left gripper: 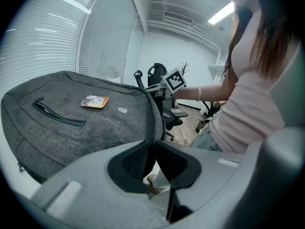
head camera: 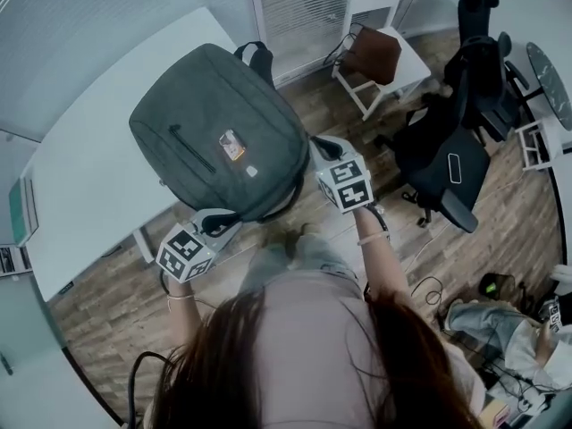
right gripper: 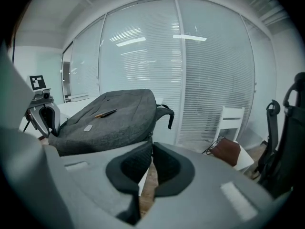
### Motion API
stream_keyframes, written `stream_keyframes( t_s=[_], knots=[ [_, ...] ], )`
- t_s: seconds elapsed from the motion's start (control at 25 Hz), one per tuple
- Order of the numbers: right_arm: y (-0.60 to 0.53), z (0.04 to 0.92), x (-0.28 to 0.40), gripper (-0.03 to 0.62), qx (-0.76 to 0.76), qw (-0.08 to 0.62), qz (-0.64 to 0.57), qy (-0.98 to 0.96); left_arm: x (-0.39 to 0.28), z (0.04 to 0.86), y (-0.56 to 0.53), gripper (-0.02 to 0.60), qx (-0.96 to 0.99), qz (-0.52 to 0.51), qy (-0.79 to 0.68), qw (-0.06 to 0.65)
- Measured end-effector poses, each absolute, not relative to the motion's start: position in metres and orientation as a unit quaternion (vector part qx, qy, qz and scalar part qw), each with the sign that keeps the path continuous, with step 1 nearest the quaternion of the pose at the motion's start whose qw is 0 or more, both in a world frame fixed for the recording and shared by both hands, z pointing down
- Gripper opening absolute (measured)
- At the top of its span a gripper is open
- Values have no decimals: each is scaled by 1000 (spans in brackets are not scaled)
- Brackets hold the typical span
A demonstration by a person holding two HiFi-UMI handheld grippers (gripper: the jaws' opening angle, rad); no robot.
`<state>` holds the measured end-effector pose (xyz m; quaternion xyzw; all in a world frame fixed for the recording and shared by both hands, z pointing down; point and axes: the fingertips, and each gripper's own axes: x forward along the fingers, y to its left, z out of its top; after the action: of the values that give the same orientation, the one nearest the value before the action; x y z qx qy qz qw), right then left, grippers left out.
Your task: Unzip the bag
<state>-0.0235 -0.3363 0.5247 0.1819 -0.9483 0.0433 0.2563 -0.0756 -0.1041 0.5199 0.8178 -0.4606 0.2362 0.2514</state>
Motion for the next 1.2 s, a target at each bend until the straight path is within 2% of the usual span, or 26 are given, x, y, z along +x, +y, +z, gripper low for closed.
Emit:
stream_keyframes(
  t_s=[1.2],
  knots=[
    [-366,521,-57,11,83,258,11,-963,-75,529,-107,57,788,252,-485,283]
  ],
)
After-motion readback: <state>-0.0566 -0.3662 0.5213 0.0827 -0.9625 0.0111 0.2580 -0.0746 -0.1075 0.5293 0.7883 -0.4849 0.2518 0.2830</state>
